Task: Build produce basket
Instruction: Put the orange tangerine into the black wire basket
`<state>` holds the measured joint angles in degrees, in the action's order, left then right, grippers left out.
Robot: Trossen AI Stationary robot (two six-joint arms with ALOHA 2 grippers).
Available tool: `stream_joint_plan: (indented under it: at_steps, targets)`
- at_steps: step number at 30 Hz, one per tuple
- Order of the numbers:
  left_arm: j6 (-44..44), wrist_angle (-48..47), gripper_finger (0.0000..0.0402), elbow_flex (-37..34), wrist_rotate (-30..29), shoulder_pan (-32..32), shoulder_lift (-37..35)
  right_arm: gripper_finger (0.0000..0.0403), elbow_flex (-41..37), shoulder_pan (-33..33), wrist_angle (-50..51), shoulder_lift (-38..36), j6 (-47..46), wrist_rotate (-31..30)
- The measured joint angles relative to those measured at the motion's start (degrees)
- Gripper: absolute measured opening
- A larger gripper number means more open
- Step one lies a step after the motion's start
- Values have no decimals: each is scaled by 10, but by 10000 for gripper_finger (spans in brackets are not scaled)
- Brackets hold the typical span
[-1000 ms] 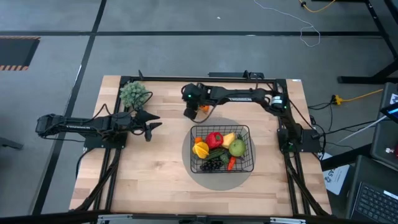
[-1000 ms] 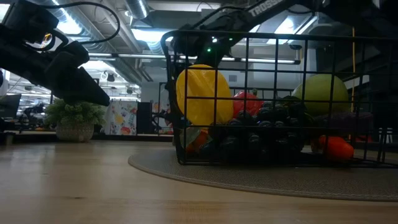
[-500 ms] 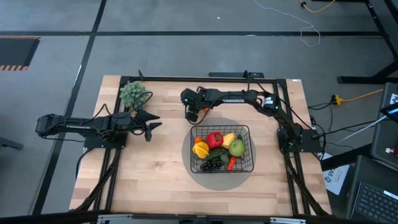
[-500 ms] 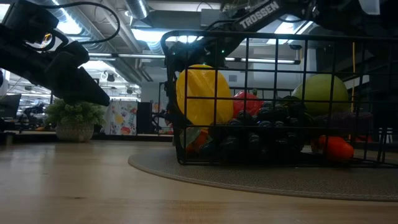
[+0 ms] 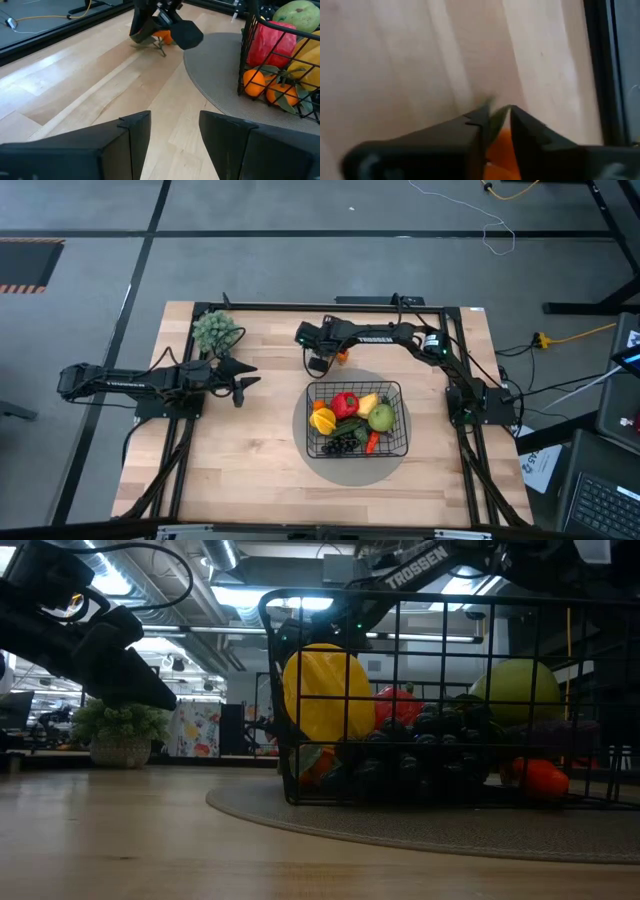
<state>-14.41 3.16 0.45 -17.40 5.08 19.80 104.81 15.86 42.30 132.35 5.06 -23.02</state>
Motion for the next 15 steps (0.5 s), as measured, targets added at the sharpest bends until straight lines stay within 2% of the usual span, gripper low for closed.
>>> stream_joint_plan:
  at_steps: [4, 9, 15]
  targets:
    - [0, 0, 157, 0, 0, 0, 0, 10, 1, 1, -4, 0, 42, -2]
    - [0, 0, 157, 0, 0, 0, 0, 1, 53, -4, 27, 0, 54, -24]
    - [0, 0, 157, 0, 0, 0, 0, 0, 162, -16, 128, -1, 45, -24]
